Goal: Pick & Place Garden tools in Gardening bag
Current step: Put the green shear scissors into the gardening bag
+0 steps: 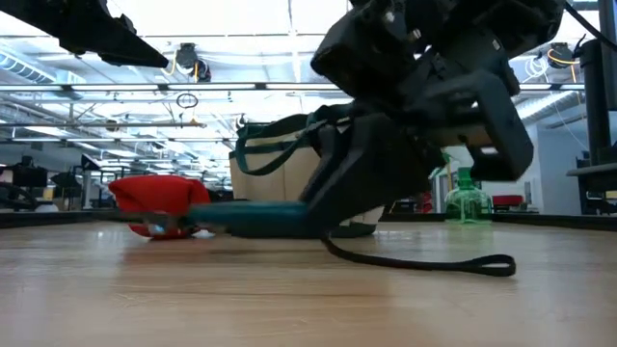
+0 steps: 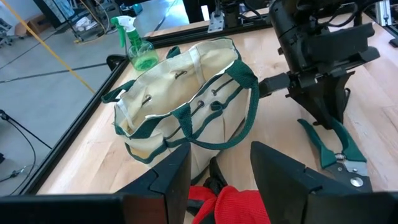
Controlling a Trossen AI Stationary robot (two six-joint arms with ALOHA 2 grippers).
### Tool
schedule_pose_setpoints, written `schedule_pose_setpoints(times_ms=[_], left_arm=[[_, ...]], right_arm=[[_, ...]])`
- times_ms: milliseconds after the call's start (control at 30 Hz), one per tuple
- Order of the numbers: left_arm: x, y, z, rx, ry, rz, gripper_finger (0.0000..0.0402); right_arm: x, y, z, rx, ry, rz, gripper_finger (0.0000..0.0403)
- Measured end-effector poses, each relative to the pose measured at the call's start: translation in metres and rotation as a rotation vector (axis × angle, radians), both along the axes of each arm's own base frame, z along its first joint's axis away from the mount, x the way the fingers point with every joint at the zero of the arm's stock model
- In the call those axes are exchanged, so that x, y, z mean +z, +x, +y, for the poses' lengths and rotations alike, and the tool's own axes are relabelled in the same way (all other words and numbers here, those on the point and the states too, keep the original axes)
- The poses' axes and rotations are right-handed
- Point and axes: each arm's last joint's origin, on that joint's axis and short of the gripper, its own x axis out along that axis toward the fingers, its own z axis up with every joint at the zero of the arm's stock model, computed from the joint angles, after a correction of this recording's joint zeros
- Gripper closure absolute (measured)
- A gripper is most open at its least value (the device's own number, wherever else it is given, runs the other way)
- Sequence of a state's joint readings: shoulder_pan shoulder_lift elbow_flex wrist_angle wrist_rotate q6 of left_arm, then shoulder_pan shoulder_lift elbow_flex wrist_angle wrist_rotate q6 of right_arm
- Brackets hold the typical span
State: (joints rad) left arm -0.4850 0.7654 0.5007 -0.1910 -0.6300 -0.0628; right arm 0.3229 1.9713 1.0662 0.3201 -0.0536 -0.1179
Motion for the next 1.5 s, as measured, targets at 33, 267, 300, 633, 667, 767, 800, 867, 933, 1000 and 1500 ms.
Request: schedule_pose_setpoints(times_ms=[33,267,300,633,667,767,800,867,933,1000,1500], left_arm=[[0.0,0.0,0.0,0.0,-0.001,0.0,0.0229],[0.0,0.0,0.0,0.001,-0.003,0.001,0.0229],[0.0,0.0,0.0,0.001,-0.003,0.001,0.0229],[0.0,0.0,0.0,0.002,-0.005,0.0,0.0229],[0.0,0.0,0.0,0.002,-0.005,0.0,0.0229],[0.0,0.0,0.0,0.002,-0.005,0.0,0.0229],[0.0,0.0,0.0,0.002,-0.005,0.0,0.0229],[0.0,0.0,0.0,0.002,-0.005,0.0,0.0229],[0.0,0.0,0.0,0.002,-0.005,0.0,0.0229],[0.0,0.0,0.0,0.001,-0.001,0.002,0.0229],[-0.001,-0.001,0.0,0.002,0.002,0.013,0.0229]], right_arm=[[0.003,0.0,0.0,0.0,0.002,-0.005,0.0348],[0.014,-0.002,0.0,0.002,0.01,-0.028,0.035],[0.016,-0.002,0.0,0.001,0.014,-0.04,0.035],[0.049,-0.003,-0.01,-0.029,0.031,-0.122,0.035],[0.054,-0.004,-0.012,-0.042,0.028,-0.136,0.035],[0.069,-0.005,-0.017,-0.09,-0.001,-0.187,0.035],[0.074,-0.006,-0.019,-0.102,-0.019,-0.207,0.035],[0.086,-0.009,-0.022,-0.134,-0.069,-0.254,0.035],[0.098,-0.012,-0.024,-0.166,-0.108,-0.308,0.035],[0.109,-0.015,-0.027,-0.195,-0.145,-0.352,0.035],[0.138,-0.02,-0.059,-0.406,-0.348,-0.443,0.0347]])
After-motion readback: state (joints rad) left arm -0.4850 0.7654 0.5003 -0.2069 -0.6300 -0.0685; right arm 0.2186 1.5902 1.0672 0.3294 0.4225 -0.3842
